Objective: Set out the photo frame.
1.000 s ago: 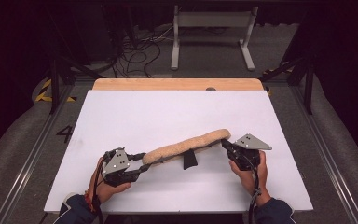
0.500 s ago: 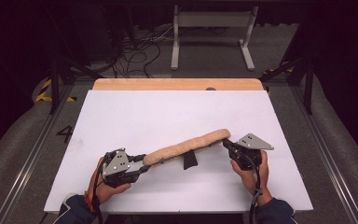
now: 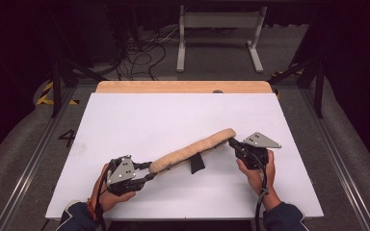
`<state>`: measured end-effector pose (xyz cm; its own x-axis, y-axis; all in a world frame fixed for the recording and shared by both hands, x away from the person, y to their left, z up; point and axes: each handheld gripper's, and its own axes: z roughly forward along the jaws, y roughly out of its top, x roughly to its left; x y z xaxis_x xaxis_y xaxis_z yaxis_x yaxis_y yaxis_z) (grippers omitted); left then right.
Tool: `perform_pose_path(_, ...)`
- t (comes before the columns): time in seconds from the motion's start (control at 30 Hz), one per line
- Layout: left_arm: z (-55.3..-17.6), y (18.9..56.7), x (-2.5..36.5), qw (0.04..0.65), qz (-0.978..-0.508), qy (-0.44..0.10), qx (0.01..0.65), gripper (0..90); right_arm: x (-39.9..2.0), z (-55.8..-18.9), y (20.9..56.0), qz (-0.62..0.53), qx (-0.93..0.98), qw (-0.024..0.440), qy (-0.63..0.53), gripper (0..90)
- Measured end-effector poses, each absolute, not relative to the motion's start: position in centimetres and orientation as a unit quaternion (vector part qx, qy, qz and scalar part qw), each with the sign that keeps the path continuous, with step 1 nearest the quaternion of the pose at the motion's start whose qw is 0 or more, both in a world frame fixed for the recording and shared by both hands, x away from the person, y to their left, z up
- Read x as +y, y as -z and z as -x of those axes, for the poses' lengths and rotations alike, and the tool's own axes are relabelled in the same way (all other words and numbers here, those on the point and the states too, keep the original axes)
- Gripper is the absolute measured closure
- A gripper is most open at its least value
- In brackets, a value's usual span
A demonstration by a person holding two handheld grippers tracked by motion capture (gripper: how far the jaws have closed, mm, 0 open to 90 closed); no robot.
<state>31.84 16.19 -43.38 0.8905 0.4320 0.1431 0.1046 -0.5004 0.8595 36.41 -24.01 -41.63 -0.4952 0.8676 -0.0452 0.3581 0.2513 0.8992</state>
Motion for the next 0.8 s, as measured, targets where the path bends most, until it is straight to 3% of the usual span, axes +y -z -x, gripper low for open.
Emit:
perform_pose_path(0.17,-31.4,43.3,16.0,0.471,-0.851,-0.173,0.154,63.7,-23.9,-36.2,41.6,-0.413,0.739,0.283,-0.451,89.9)
perform_pose_path(0.27,-31.4,43.3,16.0,0.469,-0.852,-0.175,0.153,63.7,-23.7,-35.6,41.6,-0.409,0.742,0.280,-0.451,83.2)
perform_pose_path(0.4,-31.5,43.3,15.9,0.471,-0.851,-0.172,0.153,63.2,-23.0,-34.4,42.4,-0.412,0.750,0.254,-0.450,61.6)
perform_pose_path(0.5,-31.5,43.4,15.8,0.474,-0.851,-0.166,0.151,62.8,-21.7,-33.8,43.3,-0.402,0.767,0.218,-0.449,54.2)
perform_pose_path(0.8,-31.1,43.4,15.4,0.473,-0.856,-0.159,0.137,62.7,-17.0,-33.0,45.6,-0.377,0.801,0.198,-0.420,37.3)
